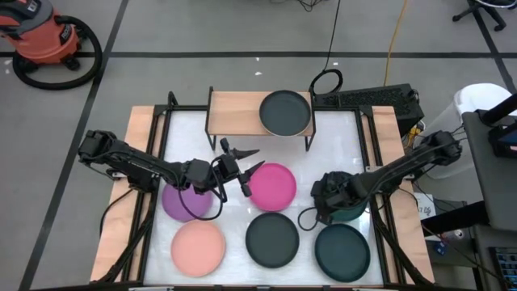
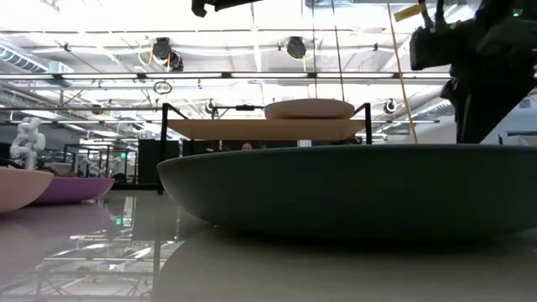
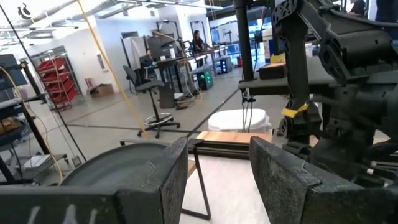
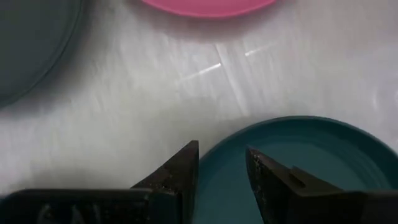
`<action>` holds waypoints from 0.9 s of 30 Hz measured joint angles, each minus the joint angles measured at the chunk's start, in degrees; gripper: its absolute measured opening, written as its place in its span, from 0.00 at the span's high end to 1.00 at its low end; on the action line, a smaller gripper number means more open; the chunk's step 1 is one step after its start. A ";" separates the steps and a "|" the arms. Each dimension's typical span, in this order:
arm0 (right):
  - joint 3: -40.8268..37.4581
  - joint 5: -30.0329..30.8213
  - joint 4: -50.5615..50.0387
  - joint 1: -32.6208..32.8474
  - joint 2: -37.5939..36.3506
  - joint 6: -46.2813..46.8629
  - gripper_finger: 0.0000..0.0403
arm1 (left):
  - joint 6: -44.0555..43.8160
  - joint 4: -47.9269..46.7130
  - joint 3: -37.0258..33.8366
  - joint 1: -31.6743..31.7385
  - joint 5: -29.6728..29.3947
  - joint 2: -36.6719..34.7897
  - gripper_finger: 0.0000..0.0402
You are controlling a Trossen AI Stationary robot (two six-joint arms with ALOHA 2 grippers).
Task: Place and stack plates onto a shelf
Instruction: Stack the top dark green plate on top of the black plate on the shelf
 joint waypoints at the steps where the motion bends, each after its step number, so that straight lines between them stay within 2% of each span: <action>1: 0.00 -0.02 0.22 0.00 0.30 0.70 0.72 | -0.07 0.00 0.00 -0.06 0.00 0.00 0.56; 23: -0.04 0.07 0.45 0.42 10.28 8.36 0.72 | -1.74 -0.35 0.00 -0.11 0.75 0.02 0.56; 27: -0.07 0.00 0.37 0.37 10.89 8.60 0.76 | -1.92 -0.35 0.00 -0.11 0.83 0.02 0.56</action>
